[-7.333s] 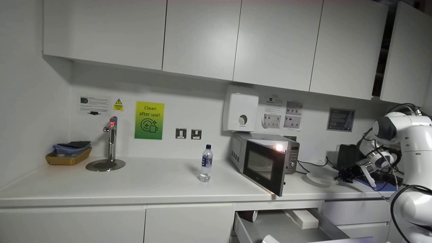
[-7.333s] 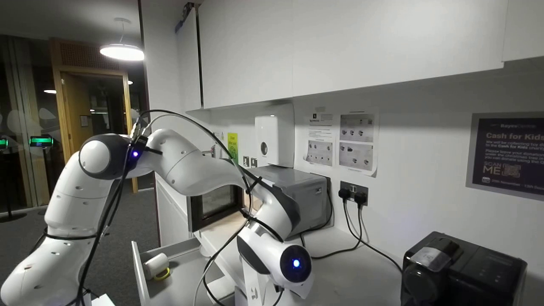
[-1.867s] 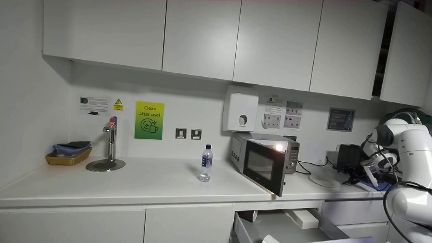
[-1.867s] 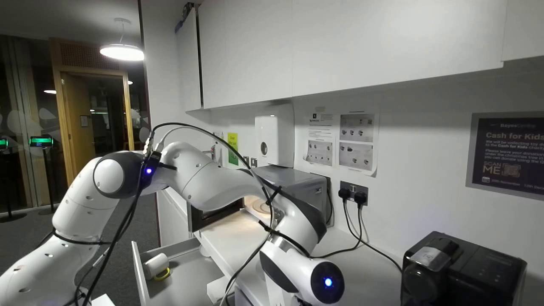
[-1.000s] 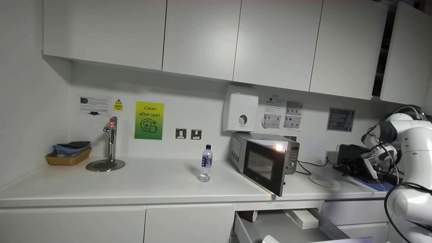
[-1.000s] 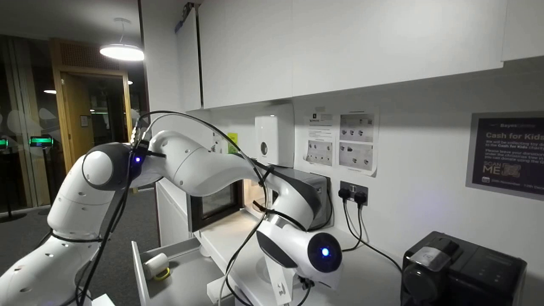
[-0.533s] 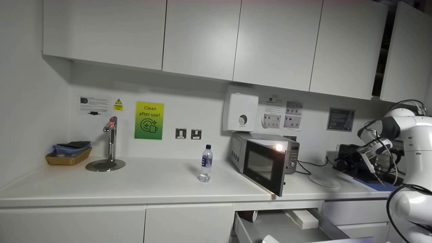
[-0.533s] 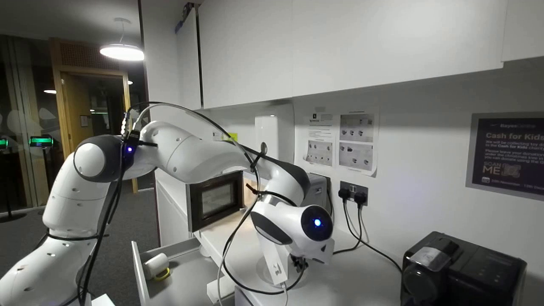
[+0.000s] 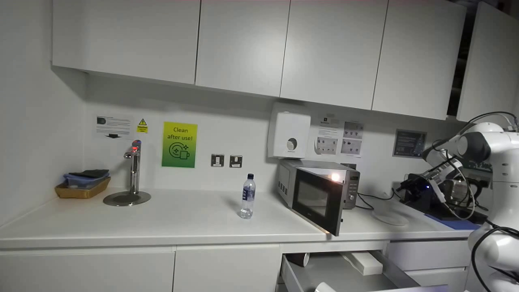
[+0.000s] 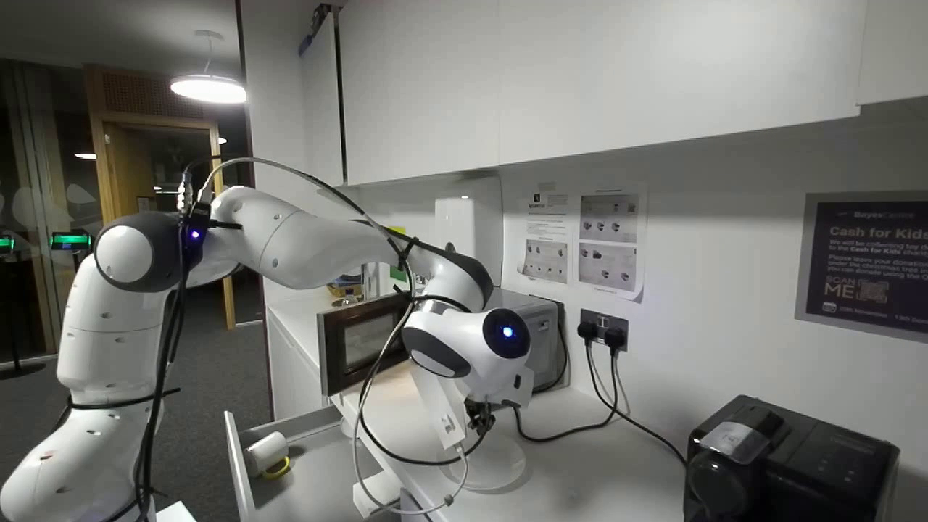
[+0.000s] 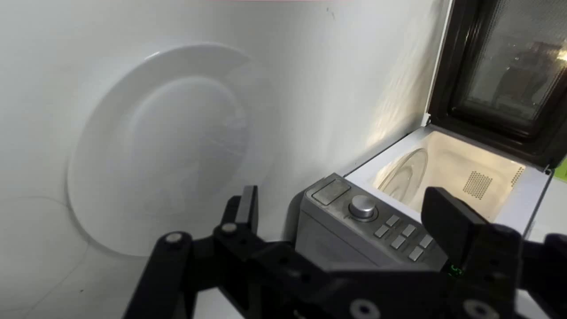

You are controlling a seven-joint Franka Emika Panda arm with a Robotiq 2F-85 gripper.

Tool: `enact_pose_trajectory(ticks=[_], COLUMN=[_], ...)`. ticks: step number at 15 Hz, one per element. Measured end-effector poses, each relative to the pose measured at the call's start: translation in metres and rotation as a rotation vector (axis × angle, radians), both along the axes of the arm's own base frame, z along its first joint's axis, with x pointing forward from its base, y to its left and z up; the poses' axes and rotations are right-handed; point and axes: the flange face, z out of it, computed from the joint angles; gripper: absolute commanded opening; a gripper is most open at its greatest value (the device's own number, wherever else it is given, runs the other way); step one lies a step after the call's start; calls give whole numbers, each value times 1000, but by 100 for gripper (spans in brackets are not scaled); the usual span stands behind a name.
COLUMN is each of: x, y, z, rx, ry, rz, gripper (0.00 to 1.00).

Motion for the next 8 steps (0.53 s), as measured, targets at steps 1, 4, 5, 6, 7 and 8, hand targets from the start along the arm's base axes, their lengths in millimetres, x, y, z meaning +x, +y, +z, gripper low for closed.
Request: enact_pose_trajectory(ticks=[1, 4, 5, 6, 7, 8], x=[0, 1, 1, 1, 1, 0], y=[9, 35, 43, 51, 59, 66], z=[3, 9, 11, 13, 15, 17], rx=[-10, -59, -79, -98, -117, -133], ry=[-1, -20, -28, -36, -44, -53], rz=[20, 77, 95, 114, 131, 147], gripper=[100, 100, 100, 100, 100, 100])
